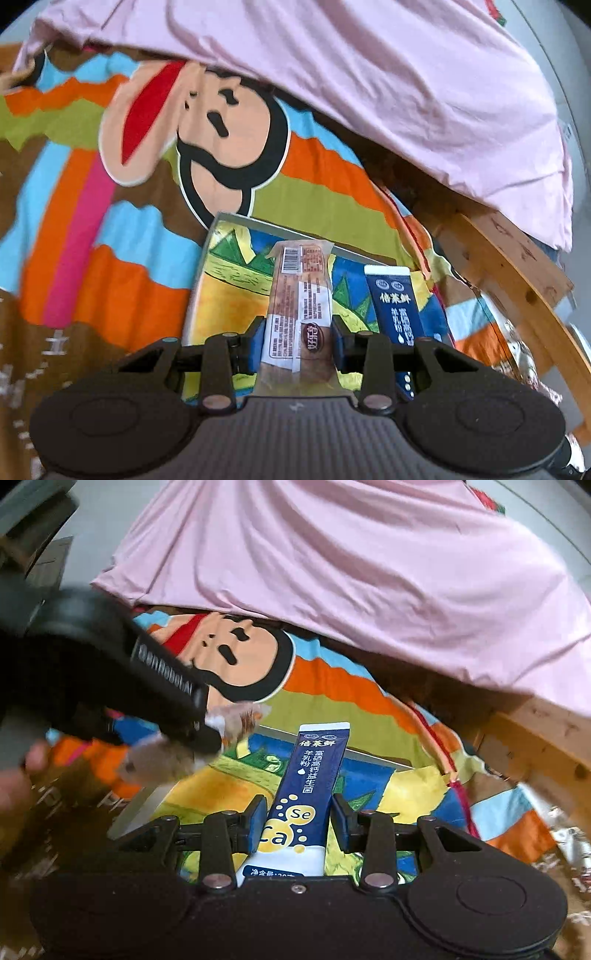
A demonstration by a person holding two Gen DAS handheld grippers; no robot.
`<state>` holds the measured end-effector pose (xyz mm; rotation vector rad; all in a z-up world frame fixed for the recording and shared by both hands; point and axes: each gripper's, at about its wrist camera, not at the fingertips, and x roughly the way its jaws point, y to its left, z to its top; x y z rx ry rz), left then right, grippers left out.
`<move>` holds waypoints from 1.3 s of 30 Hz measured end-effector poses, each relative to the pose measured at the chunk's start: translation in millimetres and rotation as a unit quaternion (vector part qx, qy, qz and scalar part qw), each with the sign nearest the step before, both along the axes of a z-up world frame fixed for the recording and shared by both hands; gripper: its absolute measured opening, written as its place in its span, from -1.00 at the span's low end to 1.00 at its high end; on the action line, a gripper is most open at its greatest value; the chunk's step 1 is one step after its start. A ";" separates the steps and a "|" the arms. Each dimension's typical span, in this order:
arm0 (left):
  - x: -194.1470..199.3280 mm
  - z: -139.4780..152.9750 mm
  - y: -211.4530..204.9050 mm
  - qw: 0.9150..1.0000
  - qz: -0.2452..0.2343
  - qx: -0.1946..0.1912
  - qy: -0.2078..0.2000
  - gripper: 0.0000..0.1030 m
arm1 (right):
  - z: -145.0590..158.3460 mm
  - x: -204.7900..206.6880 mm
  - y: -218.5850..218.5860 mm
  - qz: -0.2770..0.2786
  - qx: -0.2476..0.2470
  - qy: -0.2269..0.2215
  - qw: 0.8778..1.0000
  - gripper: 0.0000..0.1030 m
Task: Organize snacks
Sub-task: 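Carry the pastry bar with the left tool into the tray while the right tool carries the blue stick there, then open both tools and pull them back from the tray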
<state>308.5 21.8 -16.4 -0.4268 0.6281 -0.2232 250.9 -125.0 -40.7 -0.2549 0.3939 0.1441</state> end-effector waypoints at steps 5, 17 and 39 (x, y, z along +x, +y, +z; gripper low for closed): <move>20.3 -27.8 5.4 1.000 0.010 -0.002 0.019 -0.24 | -15.3 34.4 4.8 -0.010 0.024 0.038 0.999 -0.23; 30.0 -56.4 5.1 0.998 0.004 0.005 0.070 -0.24 | -38.4 56.0 7.9 -0.028 0.009 0.104 0.994 -0.27; -0.8 -20.6 4.8 0.999 0.009 0.001 0.051 0.63 | 21.2 8.9 -41.7 -0.108 0.077 0.057 0.990 0.83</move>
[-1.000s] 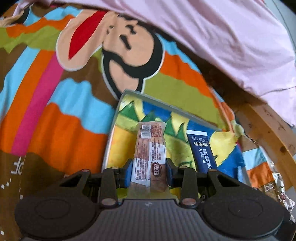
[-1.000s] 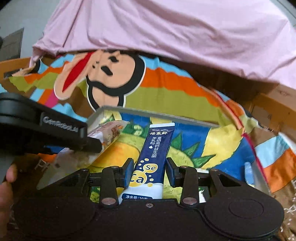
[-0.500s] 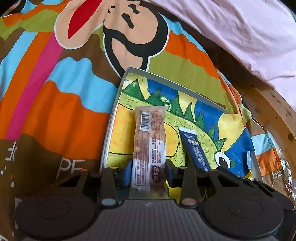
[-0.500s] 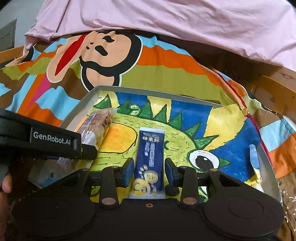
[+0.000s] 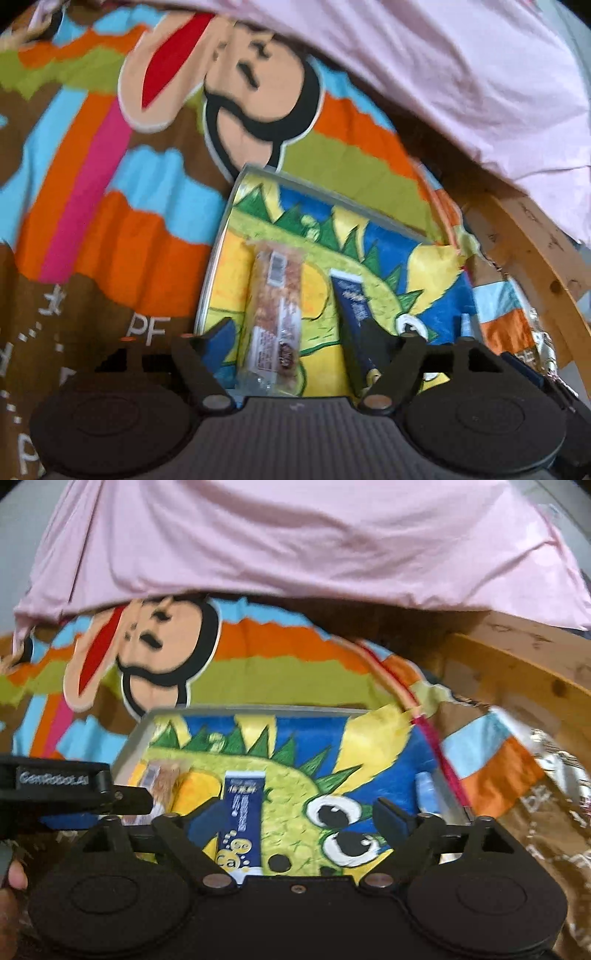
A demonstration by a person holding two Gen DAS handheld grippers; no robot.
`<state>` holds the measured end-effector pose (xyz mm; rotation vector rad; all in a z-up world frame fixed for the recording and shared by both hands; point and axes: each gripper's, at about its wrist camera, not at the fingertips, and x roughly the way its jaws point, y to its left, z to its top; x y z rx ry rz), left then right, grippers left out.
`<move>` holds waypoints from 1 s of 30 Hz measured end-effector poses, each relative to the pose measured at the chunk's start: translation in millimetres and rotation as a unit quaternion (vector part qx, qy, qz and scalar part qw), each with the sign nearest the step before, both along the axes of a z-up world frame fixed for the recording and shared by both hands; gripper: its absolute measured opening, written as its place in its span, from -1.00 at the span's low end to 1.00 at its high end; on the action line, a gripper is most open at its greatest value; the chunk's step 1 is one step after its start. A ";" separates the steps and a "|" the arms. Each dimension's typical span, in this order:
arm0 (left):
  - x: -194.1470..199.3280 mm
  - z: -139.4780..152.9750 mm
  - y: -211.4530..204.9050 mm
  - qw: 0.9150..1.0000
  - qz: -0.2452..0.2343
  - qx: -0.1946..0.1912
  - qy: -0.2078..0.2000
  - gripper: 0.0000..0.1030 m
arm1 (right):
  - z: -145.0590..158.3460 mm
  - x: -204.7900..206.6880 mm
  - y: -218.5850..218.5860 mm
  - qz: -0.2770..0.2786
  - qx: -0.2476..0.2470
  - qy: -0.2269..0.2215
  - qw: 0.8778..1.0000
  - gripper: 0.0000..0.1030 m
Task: Organize snacks
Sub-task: 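Open both tools and pull them back from the tray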
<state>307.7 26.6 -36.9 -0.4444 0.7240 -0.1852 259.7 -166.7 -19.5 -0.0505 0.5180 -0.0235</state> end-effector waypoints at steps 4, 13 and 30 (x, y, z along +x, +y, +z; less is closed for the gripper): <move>-26.0 20.1 0.3 0.999 0.000 0.023 -0.031 0.89 | 19.7 -26.2 -11.9 -0.005 0.018 -0.025 1.000 0.98; -88.2 51.9 2.3 0.994 0.001 0.083 -0.072 0.99 | 50.9 -94.0 -26.6 -0.010 0.031 -0.072 0.997 0.99; -188.8 62.4 -24.4 0.982 -0.035 0.166 -0.083 0.99 | 53.2 -202.9 -38.0 -0.019 0.043 -0.063 0.997 0.99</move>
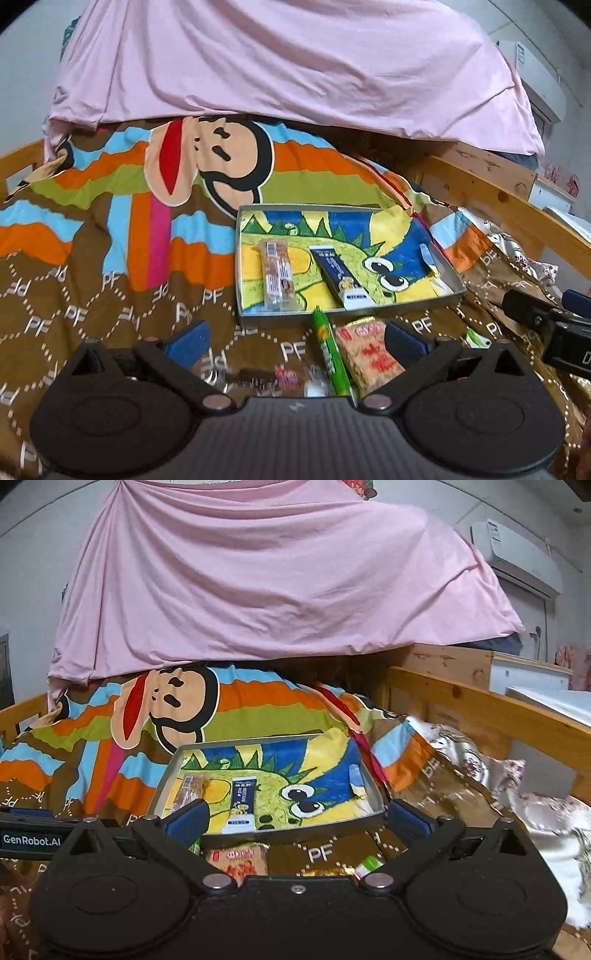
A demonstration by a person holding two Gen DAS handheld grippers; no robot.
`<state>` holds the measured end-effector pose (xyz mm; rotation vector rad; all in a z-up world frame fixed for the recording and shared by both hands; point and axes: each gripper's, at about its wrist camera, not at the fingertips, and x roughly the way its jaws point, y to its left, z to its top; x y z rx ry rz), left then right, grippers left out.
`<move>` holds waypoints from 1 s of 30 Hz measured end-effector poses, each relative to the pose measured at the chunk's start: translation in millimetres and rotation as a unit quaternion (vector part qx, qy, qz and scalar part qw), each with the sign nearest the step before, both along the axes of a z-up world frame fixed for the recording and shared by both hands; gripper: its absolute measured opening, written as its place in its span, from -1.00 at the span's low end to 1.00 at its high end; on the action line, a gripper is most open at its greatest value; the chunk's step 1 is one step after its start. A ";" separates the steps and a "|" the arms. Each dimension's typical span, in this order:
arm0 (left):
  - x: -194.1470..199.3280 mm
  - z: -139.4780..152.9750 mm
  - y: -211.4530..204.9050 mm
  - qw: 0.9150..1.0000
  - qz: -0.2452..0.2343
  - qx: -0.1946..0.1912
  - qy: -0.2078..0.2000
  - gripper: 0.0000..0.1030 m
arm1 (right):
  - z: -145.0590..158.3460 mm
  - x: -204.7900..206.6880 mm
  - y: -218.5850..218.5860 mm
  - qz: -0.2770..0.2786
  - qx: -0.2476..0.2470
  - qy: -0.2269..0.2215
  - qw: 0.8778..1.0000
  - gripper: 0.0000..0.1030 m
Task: Organize snacks
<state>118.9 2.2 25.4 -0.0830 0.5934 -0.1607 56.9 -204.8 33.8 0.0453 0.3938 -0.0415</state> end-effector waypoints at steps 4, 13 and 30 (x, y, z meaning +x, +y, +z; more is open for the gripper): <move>-20.1 -4.6 2.9 1.000 0.002 0.008 0.012 0.99 | -5.1 -20.1 -1.6 -0.005 -0.002 0.017 1.000 0.99; -60.3 -5.8 10.6 0.999 0.012 0.024 0.033 0.99 | -16.2 -51.1 -2.3 -0.022 0.004 0.073 0.997 0.99; -88.2 -11.4 6.3 0.998 0.011 0.039 0.042 0.99 | -19.7 -76.5 9.5 -0.037 -0.038 0.084 0.995 0.99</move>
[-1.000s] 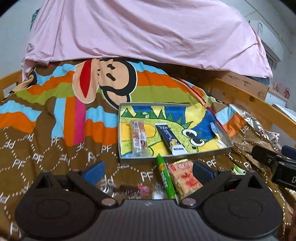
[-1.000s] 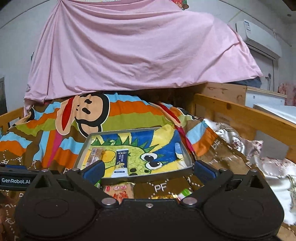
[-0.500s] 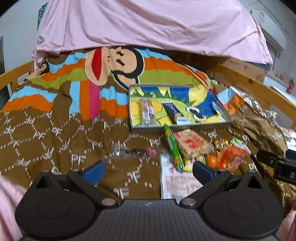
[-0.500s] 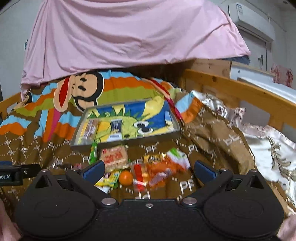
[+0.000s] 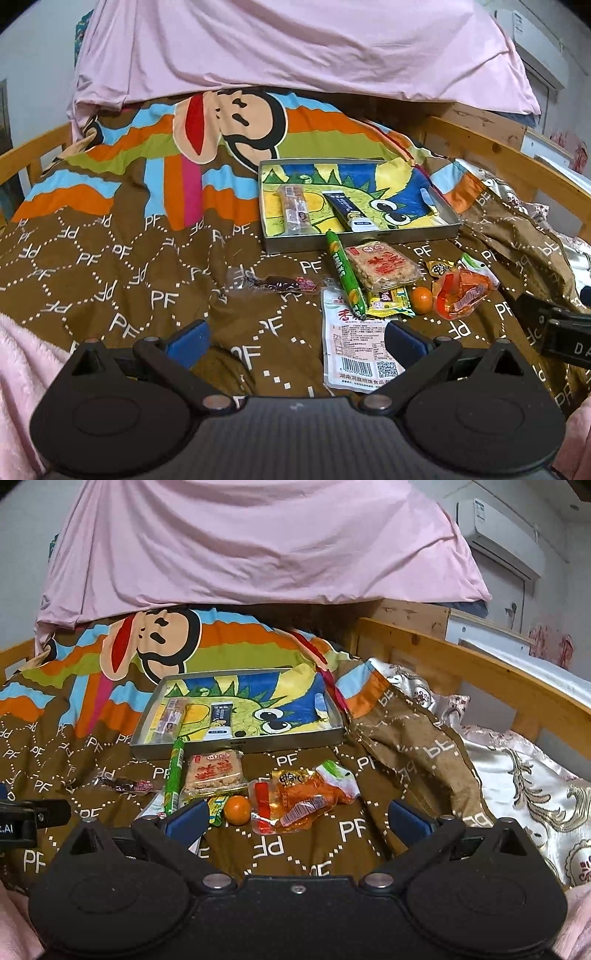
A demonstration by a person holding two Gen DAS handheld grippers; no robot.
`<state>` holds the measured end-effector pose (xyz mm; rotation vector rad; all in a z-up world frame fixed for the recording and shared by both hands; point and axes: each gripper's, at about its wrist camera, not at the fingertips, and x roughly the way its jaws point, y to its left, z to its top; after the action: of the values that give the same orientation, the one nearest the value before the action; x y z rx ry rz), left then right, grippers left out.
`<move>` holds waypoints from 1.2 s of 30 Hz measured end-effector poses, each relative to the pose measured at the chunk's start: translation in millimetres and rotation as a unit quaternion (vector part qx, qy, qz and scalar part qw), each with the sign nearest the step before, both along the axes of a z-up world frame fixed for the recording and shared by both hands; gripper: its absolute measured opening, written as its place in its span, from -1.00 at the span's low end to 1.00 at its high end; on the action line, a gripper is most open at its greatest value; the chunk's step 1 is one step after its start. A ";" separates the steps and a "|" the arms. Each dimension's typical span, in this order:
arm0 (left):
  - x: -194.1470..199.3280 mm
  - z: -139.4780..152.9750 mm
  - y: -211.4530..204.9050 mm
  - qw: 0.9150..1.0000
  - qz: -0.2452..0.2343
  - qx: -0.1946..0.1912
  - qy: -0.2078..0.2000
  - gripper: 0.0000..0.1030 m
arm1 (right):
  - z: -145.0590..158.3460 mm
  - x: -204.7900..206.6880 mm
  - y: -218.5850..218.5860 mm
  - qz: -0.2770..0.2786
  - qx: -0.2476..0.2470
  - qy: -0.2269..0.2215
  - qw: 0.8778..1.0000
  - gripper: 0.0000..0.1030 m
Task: Organize snacks
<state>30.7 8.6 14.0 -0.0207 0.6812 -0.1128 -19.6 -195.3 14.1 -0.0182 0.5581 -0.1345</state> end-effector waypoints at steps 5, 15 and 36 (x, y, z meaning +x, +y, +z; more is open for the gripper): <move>0.9 -2.2 1.2 1.000 0.005 0.001 0.005 0.99 | -3.3 0.5 0.5 0.003 0.000 0.008 1.000 0.99; 1.1 -4.3 -0.8 1.000 0.003 0.011 0.006 0.99 | -6.3 3.8 -0.5 0.005 0.004 0.018 1.000 0.99; 13.5 2.6 -6.5 0.999 -0.005 0.021 0.029 0.99 | 0.4 12.1 5.5 0.019 0.025 0.031 0.999 0.99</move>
<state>44.2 2.1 16.6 0.0206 0.7415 -0.1072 -7.5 -189.8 14.4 0.0148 0.6231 -0.0828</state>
